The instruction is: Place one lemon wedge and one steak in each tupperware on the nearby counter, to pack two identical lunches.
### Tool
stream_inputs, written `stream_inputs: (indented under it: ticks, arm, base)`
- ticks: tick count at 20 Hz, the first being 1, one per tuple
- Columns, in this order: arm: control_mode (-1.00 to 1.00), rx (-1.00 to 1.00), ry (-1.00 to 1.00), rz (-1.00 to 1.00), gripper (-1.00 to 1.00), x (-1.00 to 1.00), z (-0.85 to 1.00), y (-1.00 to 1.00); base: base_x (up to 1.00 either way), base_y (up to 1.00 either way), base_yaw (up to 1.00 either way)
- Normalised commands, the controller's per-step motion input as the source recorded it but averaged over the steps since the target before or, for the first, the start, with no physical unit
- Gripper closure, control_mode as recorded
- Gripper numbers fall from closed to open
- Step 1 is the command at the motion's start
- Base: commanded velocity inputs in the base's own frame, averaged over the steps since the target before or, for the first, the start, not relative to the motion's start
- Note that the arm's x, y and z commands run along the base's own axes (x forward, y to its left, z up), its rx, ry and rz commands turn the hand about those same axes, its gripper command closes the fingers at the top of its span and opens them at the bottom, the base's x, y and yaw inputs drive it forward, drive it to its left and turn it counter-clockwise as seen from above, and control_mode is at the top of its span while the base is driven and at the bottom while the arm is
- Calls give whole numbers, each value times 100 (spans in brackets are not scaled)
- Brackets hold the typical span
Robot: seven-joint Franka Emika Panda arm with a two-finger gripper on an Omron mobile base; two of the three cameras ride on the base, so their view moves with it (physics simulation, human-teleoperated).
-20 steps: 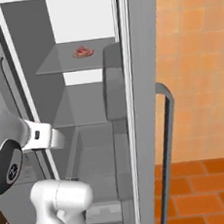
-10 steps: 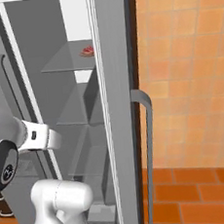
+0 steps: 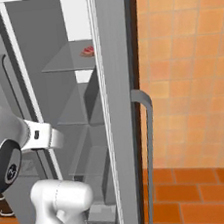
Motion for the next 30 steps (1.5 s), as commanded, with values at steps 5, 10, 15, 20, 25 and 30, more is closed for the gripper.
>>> stream_inputs:
  ticks: [5, 10, 15, 20, 25, 30]
  arm:
    - [-100, -5, -16, 0, -100, -11, 24, 14]
    - [-100, -26, -36, 0, -100, -5, 98, 28]
    - [-100, -6, -10, -7, -100, 93, 99, 0]
    - [-100, 19, 3, 0, -100, 100, 42, -16]
    - [-100, 10, 13, -2, -100, 100, -16, -11]
    - [-100, 23, 1, -22, -100, 100, -14, -19]
  base:
    - [0, 0, 0]
    - [0, 0, 0]
    - [0, 0, 0]
    - [0, 0, 0]
    - [0, 0, 0]
    - [0, 0, 0]
